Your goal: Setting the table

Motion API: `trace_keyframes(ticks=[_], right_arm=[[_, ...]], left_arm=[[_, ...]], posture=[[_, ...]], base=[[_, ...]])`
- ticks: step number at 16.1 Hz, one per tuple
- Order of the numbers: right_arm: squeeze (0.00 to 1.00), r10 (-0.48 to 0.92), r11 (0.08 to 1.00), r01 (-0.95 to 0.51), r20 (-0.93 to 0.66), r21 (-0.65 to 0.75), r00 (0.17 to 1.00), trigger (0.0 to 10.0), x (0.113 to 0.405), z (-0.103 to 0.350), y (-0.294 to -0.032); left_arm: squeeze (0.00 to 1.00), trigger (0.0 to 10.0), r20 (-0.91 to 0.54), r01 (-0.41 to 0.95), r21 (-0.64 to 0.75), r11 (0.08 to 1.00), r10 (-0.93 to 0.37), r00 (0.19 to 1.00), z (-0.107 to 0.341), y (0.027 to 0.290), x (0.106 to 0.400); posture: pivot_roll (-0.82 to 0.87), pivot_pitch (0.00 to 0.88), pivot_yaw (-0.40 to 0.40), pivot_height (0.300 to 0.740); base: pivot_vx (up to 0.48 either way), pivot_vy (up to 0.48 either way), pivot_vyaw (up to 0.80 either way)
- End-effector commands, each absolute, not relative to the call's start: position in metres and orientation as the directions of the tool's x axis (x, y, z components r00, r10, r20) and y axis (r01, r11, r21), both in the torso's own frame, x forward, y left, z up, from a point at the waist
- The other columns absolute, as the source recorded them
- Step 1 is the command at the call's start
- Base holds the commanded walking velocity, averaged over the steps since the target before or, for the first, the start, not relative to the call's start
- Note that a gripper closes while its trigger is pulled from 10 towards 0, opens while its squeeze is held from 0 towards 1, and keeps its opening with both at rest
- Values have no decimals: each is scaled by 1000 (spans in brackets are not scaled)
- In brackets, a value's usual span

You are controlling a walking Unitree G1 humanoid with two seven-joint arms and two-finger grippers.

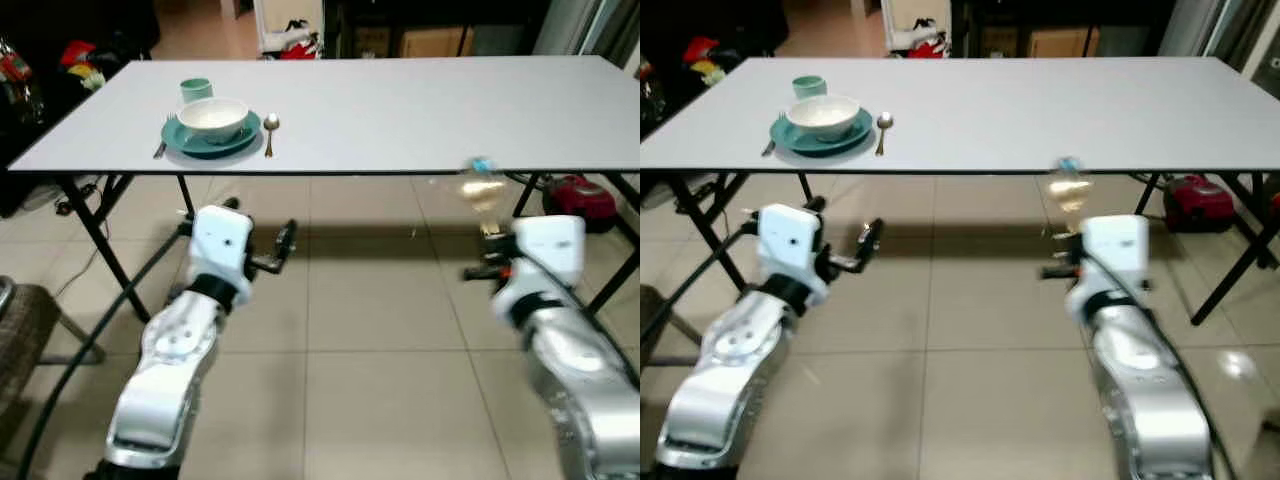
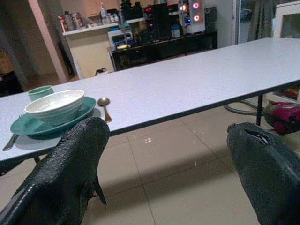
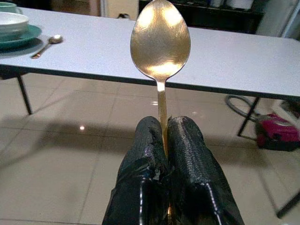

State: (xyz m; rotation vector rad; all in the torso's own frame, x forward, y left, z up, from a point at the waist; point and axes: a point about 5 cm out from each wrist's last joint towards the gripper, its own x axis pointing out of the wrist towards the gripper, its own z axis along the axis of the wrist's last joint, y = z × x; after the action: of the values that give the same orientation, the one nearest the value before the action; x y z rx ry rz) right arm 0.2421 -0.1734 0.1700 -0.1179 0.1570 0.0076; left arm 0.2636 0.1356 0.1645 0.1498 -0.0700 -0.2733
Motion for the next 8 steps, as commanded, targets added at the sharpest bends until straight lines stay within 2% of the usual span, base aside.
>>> trace_keyframes(ticks=[1, 6, 8], right_arm=[[0, -8, 994, -6, -129, -110, 992, 10000, 240, 175, -176], [0, -18, 994, 4, -133, -105, 991, 10000, 239, 173, -175], [0, -8, 990, -12, -145, -139, 989, 10000, 236, 171, -176]], left_arm=[[0, 10000, 47, 284, 169, 944, -295, 954, 166, 132, 265], [0, 10000, 47, 299, 171, 939, -311, 949, 167, 131, 266], [0, 10000, 45, 305, 171, 937, -317, 947, 166, 131, 266]], posture=[[36, 0, 46, 740], [32, 0, 53, 740], [29, 0, 57, 740]], base=[[375, 0, -606], [373, 0, -800], [373, 0, 0]])
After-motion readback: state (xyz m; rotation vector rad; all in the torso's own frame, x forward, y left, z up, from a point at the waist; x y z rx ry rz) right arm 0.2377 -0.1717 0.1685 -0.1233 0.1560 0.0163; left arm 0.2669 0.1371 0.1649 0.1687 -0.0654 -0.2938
